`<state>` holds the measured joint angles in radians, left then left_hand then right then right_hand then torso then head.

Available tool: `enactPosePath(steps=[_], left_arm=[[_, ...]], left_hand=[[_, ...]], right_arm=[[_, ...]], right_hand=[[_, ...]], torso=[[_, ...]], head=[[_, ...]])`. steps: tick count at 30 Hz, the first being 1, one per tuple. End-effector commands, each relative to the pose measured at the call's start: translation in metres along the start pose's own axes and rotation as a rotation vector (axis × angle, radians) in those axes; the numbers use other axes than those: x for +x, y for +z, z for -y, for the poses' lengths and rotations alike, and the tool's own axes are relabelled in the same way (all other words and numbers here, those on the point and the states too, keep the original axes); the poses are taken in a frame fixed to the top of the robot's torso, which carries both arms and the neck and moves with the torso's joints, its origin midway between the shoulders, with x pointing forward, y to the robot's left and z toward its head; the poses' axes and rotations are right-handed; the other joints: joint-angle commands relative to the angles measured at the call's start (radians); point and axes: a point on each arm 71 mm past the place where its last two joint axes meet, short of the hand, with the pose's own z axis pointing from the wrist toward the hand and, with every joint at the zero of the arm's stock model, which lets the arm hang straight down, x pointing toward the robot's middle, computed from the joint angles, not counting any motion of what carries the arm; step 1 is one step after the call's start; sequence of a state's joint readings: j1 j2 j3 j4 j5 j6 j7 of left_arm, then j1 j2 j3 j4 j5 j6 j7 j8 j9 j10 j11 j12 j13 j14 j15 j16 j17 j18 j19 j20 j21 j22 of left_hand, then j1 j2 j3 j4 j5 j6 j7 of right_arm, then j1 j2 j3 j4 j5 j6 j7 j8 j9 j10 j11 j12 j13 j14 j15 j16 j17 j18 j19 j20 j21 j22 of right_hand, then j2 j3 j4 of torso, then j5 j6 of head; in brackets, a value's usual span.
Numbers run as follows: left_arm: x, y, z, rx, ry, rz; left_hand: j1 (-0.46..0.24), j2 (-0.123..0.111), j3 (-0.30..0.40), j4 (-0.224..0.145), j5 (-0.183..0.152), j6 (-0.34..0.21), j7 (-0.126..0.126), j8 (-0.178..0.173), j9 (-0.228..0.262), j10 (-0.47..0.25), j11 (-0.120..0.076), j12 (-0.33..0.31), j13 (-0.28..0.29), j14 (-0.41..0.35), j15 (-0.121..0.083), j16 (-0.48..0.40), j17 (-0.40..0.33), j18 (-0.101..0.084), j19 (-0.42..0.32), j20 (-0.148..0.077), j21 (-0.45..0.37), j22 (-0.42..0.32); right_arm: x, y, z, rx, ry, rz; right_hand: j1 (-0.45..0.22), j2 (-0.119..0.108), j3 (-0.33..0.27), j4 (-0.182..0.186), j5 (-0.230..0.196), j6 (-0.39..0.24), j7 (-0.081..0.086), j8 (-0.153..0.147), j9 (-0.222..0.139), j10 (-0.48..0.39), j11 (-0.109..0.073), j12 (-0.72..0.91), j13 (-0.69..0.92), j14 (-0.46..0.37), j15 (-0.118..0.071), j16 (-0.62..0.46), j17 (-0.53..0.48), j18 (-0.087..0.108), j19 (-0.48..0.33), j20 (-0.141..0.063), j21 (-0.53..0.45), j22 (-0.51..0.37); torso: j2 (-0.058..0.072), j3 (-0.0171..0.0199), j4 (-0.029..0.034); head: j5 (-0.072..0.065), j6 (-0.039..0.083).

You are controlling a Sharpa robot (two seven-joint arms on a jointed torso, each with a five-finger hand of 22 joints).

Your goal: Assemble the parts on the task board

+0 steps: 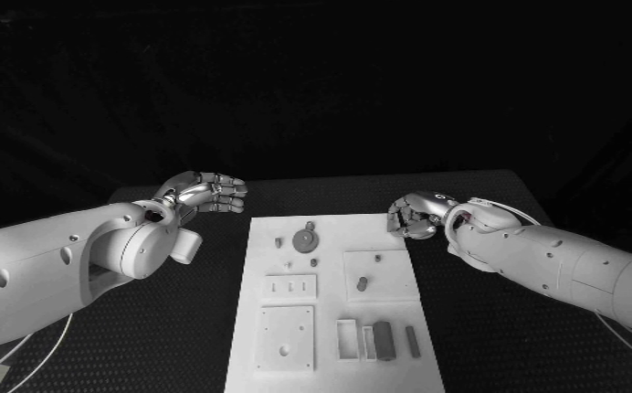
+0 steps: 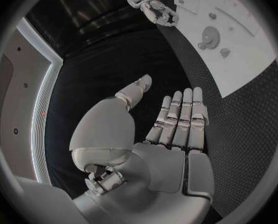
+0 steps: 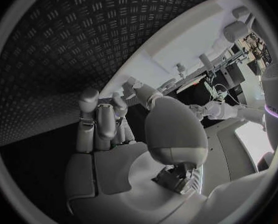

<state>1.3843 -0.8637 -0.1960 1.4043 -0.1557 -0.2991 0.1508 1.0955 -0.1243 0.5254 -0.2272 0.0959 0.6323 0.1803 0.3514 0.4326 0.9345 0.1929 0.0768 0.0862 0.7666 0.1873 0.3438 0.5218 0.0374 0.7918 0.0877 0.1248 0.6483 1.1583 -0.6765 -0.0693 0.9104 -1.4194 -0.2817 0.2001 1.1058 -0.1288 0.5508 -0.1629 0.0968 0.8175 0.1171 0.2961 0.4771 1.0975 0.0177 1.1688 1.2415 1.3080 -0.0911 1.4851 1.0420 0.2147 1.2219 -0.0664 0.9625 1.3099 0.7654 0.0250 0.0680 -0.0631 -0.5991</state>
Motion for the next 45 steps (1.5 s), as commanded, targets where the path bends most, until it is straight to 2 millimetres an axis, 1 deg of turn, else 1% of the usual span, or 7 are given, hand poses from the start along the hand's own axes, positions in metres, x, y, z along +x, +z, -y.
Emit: enactPosePath(steps=[1,11,21,29,32,38,45], left_arm=[[0.0017,0.0001,0.0021,0.011,0.002,-0.016],[0.001,-0.0005,0.0018,0.009,0.003,-0.014],[-0.0001,-0.0009,0.0016,0.008,0.004,-0.011],[0.0,-0.0012,0.0016,0.007,0.004,-0.012],[-0.0002,-0.0013,0.0015,0.007,0.004,-0.012],[-0.0005,-0.0015,0.0013,0.006,0.005,-0.013],[-0.0008,-0.0017,0.0013,0.005,0.006,-0.012]], left_hand=[[-0.005,0.004,-0.003,-0.003,-0.004,-0.003,0.044,-0.006,-0.002,-0.006,0.001,-0.004,-0.001,0.007,0.001,-0.004,0.002,0.015,0.004,0.0,-0.006,0.001],[-0.005,0.004,-0.003,-0.003,-0.004,-0.004,0.044,-0.006,-0.002,-0.007,0.001,-0.005,-0.002,0.007,0.001,-0.005,0.002,0.015,0.004,0.0,-0.007,0.001],[-0.004,0.003,-0.003,-0.004,-0.004,-0.004,0.044,-0.007,-0.002,-0.007,0.001,-0.005,-0.002,0.007,0.001,-0.005,0.002,0.015,0.004,0.0,-0.007,0.001],[-0.004,0.003,-0.003,-0.004,-0.004,-0.005,0.044,-0.007,-0.003,-0.008,0.001,-0.006,-0.002,0.007,0.001,-0.005,0.003,0.015,0.004,0.0,-0.007,0.002],[-0.004,0.003,-0.003,-0.004,-0.004,-0.005,0.044,-0.007,-0.003,-0.008,0.001,-0.006,-0.002,0.007,0.001,-0.006,0.003,0.015,0.004,0.0,-0.008,0.002],[-0.004,0.003,-0.003,-0.004,-0.004,-0.005,0.044,-0.007,-0.003,-0.008,0.001,-0.006,-0.002,0.007,0.001,-0.006,0.003,0.015,0.004,0.0,-0.008,0.002],[-0.004,0.002,-0.003,-0.004,-0.004,-0.005,0.044,-0.008,-0.003,-0.008,0.001,-0.006,-0.002,0.007,0.001,-0.006,0.003,0.015,0.004,0.0,-0.008,0.002]], right_arm=[[0.003,0.0001,-0.0021,-0.014,0.005,-0.016],[0.0041,0.0001,-0.0045,-0.021,0.009,-0.023],[0.004,0.0001,-0.0041,-0.017,0.008,-0.019],[0.0035,0.0009,-0.0047,-0.009,0.006,-0.008],[0.0031,0.0014,-0.0051,-0.002,0.005,0.001],[0.0028,0.0018,-0.0052,0.006,0.004,0.01],[0.0029,0.002,-0.0052,0.011,0.004,0.013]], right_hand=[[-0.001,0.011,0.001,-0.007,0.005,0.017,0.007,0.006,0.001,0.005,-0.005,0.002,-0.001,0.008,-0.003,0.005,0.002,0.047,-0.008,-0.004,0.003,0.019],[-0.002,0.006,-0.001,-0.021,0.005,0.016,0.007,0.005,0.001,0.002,-0.005,0.001,-0.005,0.008,-0.003,0.004,0.001,0.047,-0.009,-0.003,0.005,0.019],[-0.012,-0.01,-0.001,-0.027,0.005,0.016,0.012,0.002,0.001,0.002,-0.001,0.002,-0.008,0.008,0.001,0.003,0.001,0.047,-0.008,-0.002,0.005,0.017],[-0.026,-0.019,0.008,-0.02,0.005,0.042,0.021,0.012,0.006,0.002,0.008,0.004,-0.012,0.009,0.009,0.002,0.002,0.047,-0.006,-0.002,0.004,0.016],[-0.037,-0.027,0.011,-0.011,0.006,0.059,0.025,0.018,0.01,0.002,0.012,0.006,-0.013,0.01,0.013,0.002,0.004,0.047,-0.005,-0.003,0.004,0.016],[-0.052,-0.038,0.015,0.004,0.005,0.074,0.023,0.022,0.015,0.001,0.01,0.008,-0.016,0.011,0.012,0.002,0.006,0.047,-0.003,-0.004,0.003,0.016],[-0.06,-0.042,0.019,0.016,0.005,0.089,0.017,0.028,0.022,0.0,0.005,0.01,-0.018,0.012,0.007,0.002,0.009,0.047,-0.001,-0.006,0.003,0.016]], torso=[[0.0,-0.0006,-0.0002],[-0.001,-0.0009,-0.0004],[0.0,-0.0004,-0.0006],[0.0,-0.0001,-0.0005],[0.0,-0.0004,-0.0002],[0.0,0.0001,-0.0002],[0.0,-0.0001,-0.0005]], head=[[0.001,-0.001],[0.001,-0.002],[0.001,-0.003],[0.0,-0.003],[-0.001,-0.004],[-0.001,-0.004],[-0.002,-0.004]])
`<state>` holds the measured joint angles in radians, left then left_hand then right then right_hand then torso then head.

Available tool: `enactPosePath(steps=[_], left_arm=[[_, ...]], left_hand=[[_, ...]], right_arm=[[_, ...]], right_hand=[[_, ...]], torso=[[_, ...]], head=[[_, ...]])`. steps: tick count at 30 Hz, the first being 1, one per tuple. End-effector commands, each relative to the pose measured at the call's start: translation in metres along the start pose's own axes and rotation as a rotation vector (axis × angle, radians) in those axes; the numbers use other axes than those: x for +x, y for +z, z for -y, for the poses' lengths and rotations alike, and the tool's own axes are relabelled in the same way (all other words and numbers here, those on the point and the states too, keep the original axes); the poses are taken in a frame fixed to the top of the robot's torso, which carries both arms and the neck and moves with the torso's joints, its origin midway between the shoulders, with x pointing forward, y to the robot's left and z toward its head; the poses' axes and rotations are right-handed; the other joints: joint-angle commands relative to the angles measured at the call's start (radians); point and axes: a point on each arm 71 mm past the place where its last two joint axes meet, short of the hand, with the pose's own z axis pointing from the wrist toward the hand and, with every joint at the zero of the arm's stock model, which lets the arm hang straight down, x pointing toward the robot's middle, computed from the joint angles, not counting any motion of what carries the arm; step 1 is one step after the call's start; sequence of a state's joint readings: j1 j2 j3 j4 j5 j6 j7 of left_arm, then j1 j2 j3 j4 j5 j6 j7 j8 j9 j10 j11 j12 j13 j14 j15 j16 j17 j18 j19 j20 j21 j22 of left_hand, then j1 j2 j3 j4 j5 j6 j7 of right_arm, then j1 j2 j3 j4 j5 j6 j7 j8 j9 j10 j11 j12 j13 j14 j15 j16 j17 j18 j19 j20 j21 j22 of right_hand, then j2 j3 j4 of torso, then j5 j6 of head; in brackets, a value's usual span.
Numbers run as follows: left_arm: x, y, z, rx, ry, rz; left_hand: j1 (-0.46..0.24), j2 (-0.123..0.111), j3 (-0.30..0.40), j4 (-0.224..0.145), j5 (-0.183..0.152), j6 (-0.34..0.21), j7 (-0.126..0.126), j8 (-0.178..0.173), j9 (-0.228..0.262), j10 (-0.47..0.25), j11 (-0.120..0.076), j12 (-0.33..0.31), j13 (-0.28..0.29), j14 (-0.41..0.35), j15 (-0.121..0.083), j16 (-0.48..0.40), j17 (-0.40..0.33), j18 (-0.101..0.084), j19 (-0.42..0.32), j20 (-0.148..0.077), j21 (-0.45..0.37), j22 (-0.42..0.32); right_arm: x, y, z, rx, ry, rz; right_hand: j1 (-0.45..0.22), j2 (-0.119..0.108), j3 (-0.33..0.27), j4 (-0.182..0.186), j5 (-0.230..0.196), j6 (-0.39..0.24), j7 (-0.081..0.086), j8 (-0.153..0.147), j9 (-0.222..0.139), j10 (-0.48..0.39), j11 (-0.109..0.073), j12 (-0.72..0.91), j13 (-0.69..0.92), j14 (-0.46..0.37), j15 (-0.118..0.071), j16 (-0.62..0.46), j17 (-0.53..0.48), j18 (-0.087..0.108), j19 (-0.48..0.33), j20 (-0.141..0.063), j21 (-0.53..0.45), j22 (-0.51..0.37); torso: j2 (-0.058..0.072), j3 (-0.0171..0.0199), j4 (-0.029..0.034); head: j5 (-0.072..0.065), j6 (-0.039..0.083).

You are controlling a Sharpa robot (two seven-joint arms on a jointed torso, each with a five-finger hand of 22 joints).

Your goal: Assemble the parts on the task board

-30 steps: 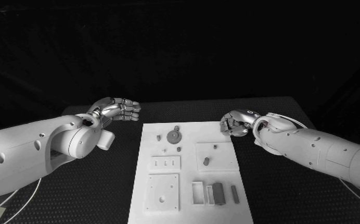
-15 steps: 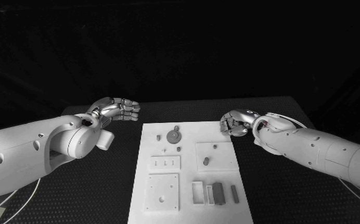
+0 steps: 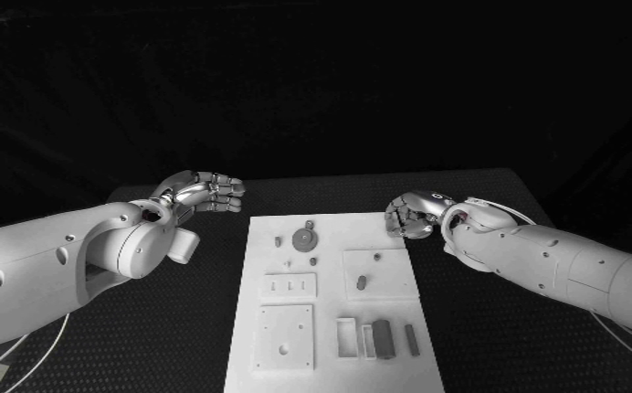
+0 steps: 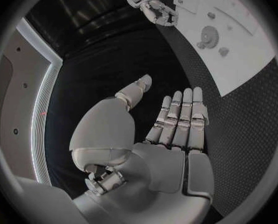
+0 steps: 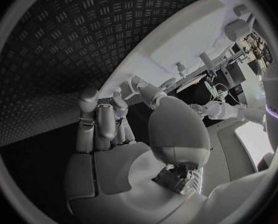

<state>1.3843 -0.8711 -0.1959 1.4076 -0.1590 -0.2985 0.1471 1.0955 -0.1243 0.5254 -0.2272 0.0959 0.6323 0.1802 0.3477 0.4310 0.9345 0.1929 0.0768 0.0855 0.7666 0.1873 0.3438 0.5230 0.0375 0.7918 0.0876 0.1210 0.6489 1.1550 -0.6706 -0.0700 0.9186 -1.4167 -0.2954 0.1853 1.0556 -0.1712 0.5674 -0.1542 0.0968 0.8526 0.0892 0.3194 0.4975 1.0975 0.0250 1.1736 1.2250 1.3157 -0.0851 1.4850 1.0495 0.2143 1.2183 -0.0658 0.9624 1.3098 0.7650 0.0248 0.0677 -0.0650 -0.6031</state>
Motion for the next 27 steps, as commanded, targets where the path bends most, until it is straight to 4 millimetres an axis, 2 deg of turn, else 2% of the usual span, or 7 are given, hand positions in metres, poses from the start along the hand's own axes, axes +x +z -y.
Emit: enactPosePath(steps=[1,10,15,17,22,27], left_arm=[[0.0016,-0.0001,0.0021,0.009,0.004,-0.016],[0.0017,0.001,0.0023,0.011,0.008,-0.015],[0.0029,0.0023,0.0023,0.011,0.009,-0.018],[0.0028,0.0027,0.0024,0.011,0.009,-0.017],[0.0028,0.0028,0.0025,0.012,0.01,-0.016],[0.003,0.0029,0.0025,0.012,0.01,-0.017]], left_hand=[[-0.004,0.002,-0.003,-0.004,-0.004,-0.005,0.044,-0.004,-0.001,-0.008,0.001,-0.006,-0.001,0.007,0.001,-0.006,0.002,0.015,0.004,0.0,-0.004,0.001],[-0.004,0.002,-0.003,-0.003,-0.004,-0.005,0.044,-0.004,-0.002,-0.009,0.001,-0.006,-0.001,0.007,0.001,-0.007,0.002,0.015,0.004,0.0,-0.004,0.001],[-0.005,0.003,-0.003,-0.003,-0.004,-0.005,0.044,-0.004,-0.002,-0.009,0.001,-0.006,-0.001,0.007,0.001,-0.007,0.002,0.015,0.004,0.0,-0.005,0.001],[-0.005,0.003,-0.003,-0.003,-0.004,-0.005,0.044,-0.004,-0.002,-0.009,0.001,-0.006,-0.001,0.007,0.001,-0.007,0.002,0.015,0.004,0.0,-0.005,0.001],[-0.005,0.003,-0.003,-0.003,-0.004,-0.005,0.044,-0.004,-0.002,-0.009,0.001,-0.007,-0.001,0.007,0.001,-0.007,0.002,0.015,0.004,0.0,-0.005,0.001],[-0.005,0.003,-0.003,-0.003,-0.004,-0.005,0.044,-0.005,-0.002,-0.009,0.001,-0.007,-0.001,0.007,0.001,-0.007,0.003,0.015,0.004,0.0,-0.005,0.001]], right_arm=[[0.0008,0.0002,-0.0003,0.009,-0.001,0.004],[0.0021,0.0004,0.0,0.017,-0.002,0.005],[0.0023,-0.0002,0.0002,0.017,-0.003,0.004],[0.0022,-0.0001,-0.0001,0.015,-0.003,0.006],[0.0019,0.0001,-0.0014,0.009,-0.004,0.015],[0.0016,0.0002,-0.0021,0.006,-0.005,0.02]], right_hand=[[-0.01,0.0,0.003,0.008,0.005,0.055,0.044,0.005,0.003,0.001,-0.003,0.006,-0.002,0.005,0.0,0.002,0.002,0.047,0.003,-0.007,0.003,0.016],[-0.012,-0.001,0.005,0.012,0.005,0.063,0.041,0.009,0.008,-0.002,-0.006,0.005,-0.005,0.004,-0.003,0.001,0.001,0.047,0.003,-0.008,0.003,0.016],[-0.009,0.001,0.008,0.012,0.005,0.069,0.038,0.012,0.012,-0.002,-0.009,0.005,-0.005,0.005,-0.006,0.001,0.003,0.047,0.004,-0.009,0.002,0.016],[-0.007,0.005,0.009,0.011,0.005,0.074,0.035,0.014,0.015,-0.002,-0.012,0.006,-0.006,0.005,-0.008,0.001,0.003,0.047,0.004,-0.01,0.002,0.016],[0.01,0.038,0.015,-0.007,0.004,0.105,0.024,0.03,0.032,0.005,-0.023,0.008,-0.009,0.008,-0.018,0.0,0.007,0.047,0.004,-0.011,0.003,0.017],[0.019,0.076,0.017,-0.03,0.005,0.132,0.012,0.042,0.049,0.009,-0.034,0.006,-0.015,0.008,-0.028,-0.002,0.006,0.047,0.003,-0.009,0.004,0.018]], torso=[[0.0,0.0001,-0.0002],[0.0,0.0009,0.0],[0.002,-0.0006,-0.0013],[0.002,-0.0001,-0.0012],[0.0,0.002,-0.0011],[0.0,0.0013,0.0005]], head=[[0.0,0.0],[-0.002,-0.003],[-0.007,-0.001],[-0.007,-0.002],[-0.007,-0.004],[-0.009,-0.007]])
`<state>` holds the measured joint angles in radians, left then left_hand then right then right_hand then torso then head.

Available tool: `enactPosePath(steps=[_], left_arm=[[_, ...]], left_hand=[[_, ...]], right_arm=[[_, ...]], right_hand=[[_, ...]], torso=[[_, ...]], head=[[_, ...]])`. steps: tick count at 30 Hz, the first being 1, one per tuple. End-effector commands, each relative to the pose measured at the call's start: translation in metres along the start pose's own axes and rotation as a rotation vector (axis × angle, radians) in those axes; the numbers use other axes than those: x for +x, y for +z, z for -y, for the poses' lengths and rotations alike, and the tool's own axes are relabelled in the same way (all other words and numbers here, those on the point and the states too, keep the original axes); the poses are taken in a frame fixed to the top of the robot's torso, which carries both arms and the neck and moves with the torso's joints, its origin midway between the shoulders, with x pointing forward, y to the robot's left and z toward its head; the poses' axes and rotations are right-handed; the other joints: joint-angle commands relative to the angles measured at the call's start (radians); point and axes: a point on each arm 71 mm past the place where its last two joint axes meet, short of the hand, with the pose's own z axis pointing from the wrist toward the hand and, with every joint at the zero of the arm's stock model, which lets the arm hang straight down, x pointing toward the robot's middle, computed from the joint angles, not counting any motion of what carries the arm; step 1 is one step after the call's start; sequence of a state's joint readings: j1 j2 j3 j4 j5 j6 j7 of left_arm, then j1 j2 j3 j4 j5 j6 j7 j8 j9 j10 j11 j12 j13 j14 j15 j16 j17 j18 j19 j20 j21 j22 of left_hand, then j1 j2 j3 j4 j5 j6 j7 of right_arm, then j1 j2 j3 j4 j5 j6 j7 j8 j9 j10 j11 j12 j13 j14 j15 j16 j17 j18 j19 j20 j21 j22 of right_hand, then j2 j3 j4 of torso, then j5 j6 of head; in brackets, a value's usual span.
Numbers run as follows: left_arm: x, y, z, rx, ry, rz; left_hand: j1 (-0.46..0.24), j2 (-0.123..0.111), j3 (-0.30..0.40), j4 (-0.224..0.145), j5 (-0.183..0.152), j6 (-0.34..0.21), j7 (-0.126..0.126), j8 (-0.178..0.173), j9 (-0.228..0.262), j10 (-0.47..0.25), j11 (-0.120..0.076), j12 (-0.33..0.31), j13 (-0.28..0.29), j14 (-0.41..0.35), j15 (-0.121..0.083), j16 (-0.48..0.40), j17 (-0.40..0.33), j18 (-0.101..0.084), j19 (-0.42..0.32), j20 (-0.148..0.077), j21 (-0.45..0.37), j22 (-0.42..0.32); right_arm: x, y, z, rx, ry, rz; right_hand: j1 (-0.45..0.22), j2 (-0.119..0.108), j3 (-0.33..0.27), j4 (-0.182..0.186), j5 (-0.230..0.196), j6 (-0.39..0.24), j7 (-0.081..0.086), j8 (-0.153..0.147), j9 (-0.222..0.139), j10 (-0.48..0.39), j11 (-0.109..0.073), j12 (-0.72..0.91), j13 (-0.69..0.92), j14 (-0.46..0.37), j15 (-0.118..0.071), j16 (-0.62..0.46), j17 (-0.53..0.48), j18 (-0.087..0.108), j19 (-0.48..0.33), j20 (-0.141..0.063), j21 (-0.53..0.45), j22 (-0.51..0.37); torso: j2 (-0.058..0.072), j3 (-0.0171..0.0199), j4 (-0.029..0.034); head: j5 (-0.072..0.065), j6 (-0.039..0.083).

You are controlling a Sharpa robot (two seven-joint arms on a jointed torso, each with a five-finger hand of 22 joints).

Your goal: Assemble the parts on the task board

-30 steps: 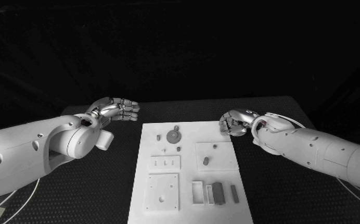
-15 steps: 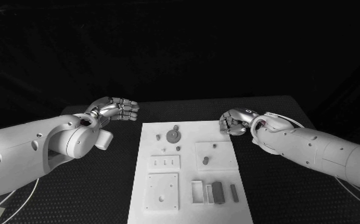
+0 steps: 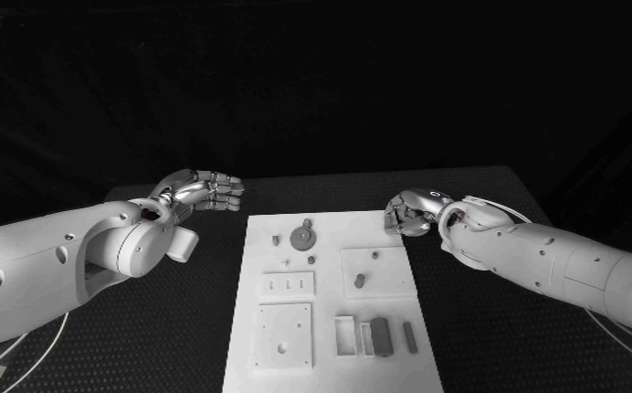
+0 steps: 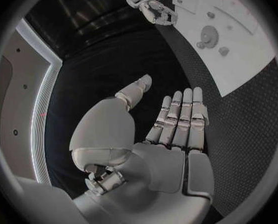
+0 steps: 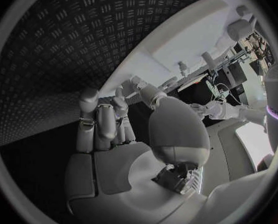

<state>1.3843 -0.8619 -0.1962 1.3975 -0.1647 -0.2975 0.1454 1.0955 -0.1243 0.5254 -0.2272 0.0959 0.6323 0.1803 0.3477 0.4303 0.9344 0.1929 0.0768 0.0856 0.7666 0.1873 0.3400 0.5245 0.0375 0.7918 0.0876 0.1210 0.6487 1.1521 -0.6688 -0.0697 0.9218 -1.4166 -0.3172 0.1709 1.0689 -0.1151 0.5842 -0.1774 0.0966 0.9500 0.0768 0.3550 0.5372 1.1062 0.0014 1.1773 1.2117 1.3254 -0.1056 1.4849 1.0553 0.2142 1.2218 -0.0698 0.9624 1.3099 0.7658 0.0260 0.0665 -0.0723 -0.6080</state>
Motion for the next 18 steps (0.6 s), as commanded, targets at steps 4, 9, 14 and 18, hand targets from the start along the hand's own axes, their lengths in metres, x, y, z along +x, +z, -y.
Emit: enactPosePath(steps=[4,9,14,18], left_arm=[[0.0017,0.0005,0.0022,0.012,0.003,-0.014],[0.0023,0.0005,0.0023,0.012,0.002,-0.017],[0.0035,0.0007,0.0018,0.005,0.001,-0.034],[0.0056,0.0008,0.0012,-0.003,0.012,-0.057]], left_hand=[[-0.005,0.004,-0.002,-0.003,-0.004,-0.005,0.044,-0.005,-0.001,-0.009,0.001,-0.007,-0.001,0.007,0.001,-0.003,0.001,0.015,0.004,0.0,-0.005,0.002],[-0.005,0.004,-0.002,-0.002,-0.004,-0.005,0.044,-0.005,-0.001,-0.009,0.001,-0.007,-0.001,0.007,0.001,-0.004,0.001,0.015,0.004,0.0,-0.005,0.002],[-0.006,0.007,-0.002,-0.001,-0.004,-0.001,0.044,-0.003,0.0,-0.003,0.001,-0.004,0.0,0.009,0.001,-0.004,0.003,0.015,0.005,0.0,-0.005,0.002],[-0.011,0.016,-0.004,0.001,-0.005,0.026,0.051,0.009,0.003,0.045,0.002,0.018,0.013,0.023,-0.001,0.001,0.01,0.018,0.015,-0.002,-0.002,0.006]], right_arm=[[0.0008,-0.0002,-0.0013,-0.006,-0.004,0.006],[-0.0002,0.0,-0.0019,-0.007,-0.006,0.021],[-0.0009,0.0,-0.0041,-0.011,-0.006,0.035],[-0.0013,-0.0007,-0.0089,-0.018,-0.012,0.041]], right_hand=[[0.009,0.046,0.0,-0.031,0.005,0.046,0.019,0.01,0.021,0.003,-0.016,0.001,-0.006,-0.002,-0.013,-0.004,0.0,0.048,-0.002,-0.003,0.005,0.018],[0.009,0.064,0.0,-0.051,0.005,0.05,0.016,0.01,0.03,0.006,-0.018,0.0,-0.008,-0.003,-0.016,-0.006,-0.002,0.048,-0.003,-0.001,0.005,0.017],[0.01,0.069,0.001,-0.064,0.006,0.049,0.016,0.008,0.034,0.0,-0.018,-0.008,-0.016,-0.005,-0.016,-0.008,-0.006,0.048,-0.004,0.0,0.005,0.017],[0.009,0.071,0.001,-0.069,0.006,0.047,0.017,0.007,0.035,-0.002,-0.018,-0.011,-0.019,-0.005,-0.016,-0.009,-0.006,0.048,-0.004,0.001,0.005,0.017]], torso=[[-0.001,0.0005,0.0016],[-0.001,0.0005,0.0003],[-0.001,0.0012,0.0003],[-0.001,0.0012,-0.0003]], head=[[0.0,-0.002],[0.0,-0.001],[0.001,0.0],[0.002,0.004]])
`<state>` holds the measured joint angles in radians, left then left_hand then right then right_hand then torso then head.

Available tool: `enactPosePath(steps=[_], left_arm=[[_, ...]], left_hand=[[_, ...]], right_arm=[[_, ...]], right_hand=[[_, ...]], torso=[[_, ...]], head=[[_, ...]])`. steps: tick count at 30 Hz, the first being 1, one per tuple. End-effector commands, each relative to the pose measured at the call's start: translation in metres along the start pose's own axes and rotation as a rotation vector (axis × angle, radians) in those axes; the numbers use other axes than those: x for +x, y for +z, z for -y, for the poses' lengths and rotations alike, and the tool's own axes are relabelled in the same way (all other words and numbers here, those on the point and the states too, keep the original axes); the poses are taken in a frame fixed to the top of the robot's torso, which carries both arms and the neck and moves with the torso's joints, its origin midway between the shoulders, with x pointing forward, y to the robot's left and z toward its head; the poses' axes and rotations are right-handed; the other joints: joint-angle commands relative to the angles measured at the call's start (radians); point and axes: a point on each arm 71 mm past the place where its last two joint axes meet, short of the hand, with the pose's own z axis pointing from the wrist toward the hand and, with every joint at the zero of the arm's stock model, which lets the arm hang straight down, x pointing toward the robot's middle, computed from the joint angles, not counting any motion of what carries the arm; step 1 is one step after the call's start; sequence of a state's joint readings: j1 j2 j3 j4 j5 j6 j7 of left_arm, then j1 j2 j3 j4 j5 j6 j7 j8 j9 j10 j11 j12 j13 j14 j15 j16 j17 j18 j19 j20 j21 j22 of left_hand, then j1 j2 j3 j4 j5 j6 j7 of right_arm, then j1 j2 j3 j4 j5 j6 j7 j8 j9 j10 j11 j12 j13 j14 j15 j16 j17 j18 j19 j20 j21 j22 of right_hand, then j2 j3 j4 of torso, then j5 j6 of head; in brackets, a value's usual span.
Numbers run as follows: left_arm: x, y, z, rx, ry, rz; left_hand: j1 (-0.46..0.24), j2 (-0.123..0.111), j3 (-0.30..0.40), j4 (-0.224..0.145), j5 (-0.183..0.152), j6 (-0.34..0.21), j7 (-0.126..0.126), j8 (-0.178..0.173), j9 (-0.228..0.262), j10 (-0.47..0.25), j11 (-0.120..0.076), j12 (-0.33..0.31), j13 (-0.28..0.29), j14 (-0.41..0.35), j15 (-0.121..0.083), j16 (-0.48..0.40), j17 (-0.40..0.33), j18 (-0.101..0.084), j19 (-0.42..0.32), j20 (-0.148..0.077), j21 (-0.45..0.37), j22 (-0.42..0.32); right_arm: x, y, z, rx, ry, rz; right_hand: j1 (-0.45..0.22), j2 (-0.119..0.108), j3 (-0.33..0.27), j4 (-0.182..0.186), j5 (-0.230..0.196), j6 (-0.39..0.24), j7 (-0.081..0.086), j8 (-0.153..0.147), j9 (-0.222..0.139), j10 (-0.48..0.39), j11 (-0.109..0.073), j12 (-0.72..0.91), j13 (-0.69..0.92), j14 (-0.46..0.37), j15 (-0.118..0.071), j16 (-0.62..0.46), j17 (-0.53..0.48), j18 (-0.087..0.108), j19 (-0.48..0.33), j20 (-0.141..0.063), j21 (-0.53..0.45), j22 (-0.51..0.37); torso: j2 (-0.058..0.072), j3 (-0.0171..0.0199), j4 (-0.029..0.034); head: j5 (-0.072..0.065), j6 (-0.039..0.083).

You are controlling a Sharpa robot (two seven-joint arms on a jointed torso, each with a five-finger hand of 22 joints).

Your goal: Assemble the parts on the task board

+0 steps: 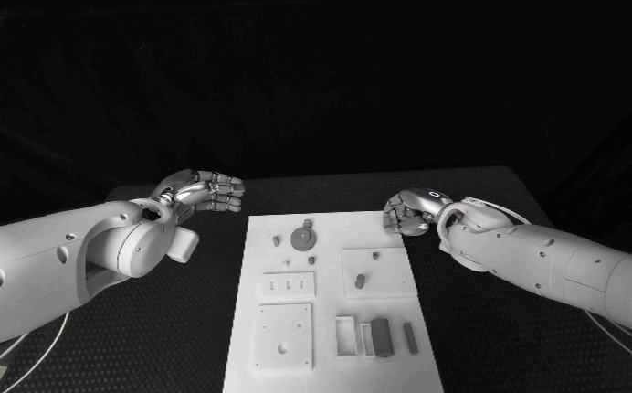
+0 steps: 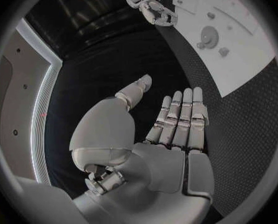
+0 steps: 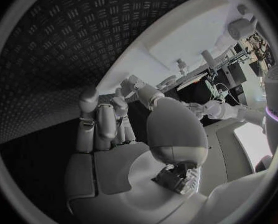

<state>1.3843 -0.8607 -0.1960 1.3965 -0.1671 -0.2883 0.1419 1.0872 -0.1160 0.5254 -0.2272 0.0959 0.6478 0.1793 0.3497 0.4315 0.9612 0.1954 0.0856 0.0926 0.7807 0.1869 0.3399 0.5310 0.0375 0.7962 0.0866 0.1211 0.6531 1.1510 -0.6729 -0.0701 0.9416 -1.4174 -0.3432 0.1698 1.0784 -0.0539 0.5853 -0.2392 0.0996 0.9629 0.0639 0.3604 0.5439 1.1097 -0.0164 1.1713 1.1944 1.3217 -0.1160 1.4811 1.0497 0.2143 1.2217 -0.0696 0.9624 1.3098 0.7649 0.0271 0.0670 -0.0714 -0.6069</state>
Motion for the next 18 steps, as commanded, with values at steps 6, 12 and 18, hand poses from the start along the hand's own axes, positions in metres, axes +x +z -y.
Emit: enactPosePath(steps=[6,12,18], left_arm=[[0.01,0.002,0.001,-0.015,0.06,-0.081],[0.02,0.006,-0.001,-0.059,0.156,-0.12],[0.041,0.008,-0.001,-0.11,0.194,-0.172]], left_hand=[[-0.026,0.025,-0.013,0.013,-0.011,0.094,0.03,0.036,0.006,0.111,-0.039,0.045,0.034,0.088,-0.034,0.041,0.039,0.029,0.08,-0.028,0.031,0.022],[-0.061,0.036,-0.027,0.03,-0.018,0.171,0.0,0.052,0.003,0.182,-0.07,0.07,0.065,0.15,-0.065,0.073,0.078,0.031,0.141,-0.057,0.063,0.045],[-0.088,0.041,-0.036,0.039,-0.023,0.214,-0.013,0.046,-0.009,0.24,-0.098,0.091,0.109,0.205,-0.094,0.096,0.122,0.029,0.192,-0.087,0.092,0.069]], right_arm=[[-0.014,0.002,-0.026,-0.039,-0.043,0.044],[-0.028,0.005,-0.06,-0.077,-0.056,0.037],[-0.033,0.006,-0.097,-0.133,-0.055,0.015]], right_hand=[[-0.017,-0.007,-0.004,-0.006,0.003,0.032,0.031,-0.005,0.032,-0.005,0.002,-0.008,-0.006,0.003,-0.004,-0.005,0.003,0.048,0.0,0.001,0.005,0.016],[-0.031,-0.026,-0.002,0.005,0.003,0.037,0.03,-0.009,0.035,0.001,0.001,-0.007,-0.007,0.007,-0.005,-0.006,0.005,0.048,0.005,-0.001,0.004,0.015],[-0.034,-0.032,0.0,0.009,0.003,0.04,0.03,-0.01,0.037,0.002,0.0,-0.008,-0.009,0.009,-0.006,-0.007,0.006,0.048,0.006,-0.002,0.003,0.014]], torso=[[-0.002,-0.001,-0.0031],[-0.008,-0.0015,-0.0108],[-0.025,-0.0046,-0.0226]], head=[[0.003,0.01],[0.006,0.018],[0.02,0.02]])
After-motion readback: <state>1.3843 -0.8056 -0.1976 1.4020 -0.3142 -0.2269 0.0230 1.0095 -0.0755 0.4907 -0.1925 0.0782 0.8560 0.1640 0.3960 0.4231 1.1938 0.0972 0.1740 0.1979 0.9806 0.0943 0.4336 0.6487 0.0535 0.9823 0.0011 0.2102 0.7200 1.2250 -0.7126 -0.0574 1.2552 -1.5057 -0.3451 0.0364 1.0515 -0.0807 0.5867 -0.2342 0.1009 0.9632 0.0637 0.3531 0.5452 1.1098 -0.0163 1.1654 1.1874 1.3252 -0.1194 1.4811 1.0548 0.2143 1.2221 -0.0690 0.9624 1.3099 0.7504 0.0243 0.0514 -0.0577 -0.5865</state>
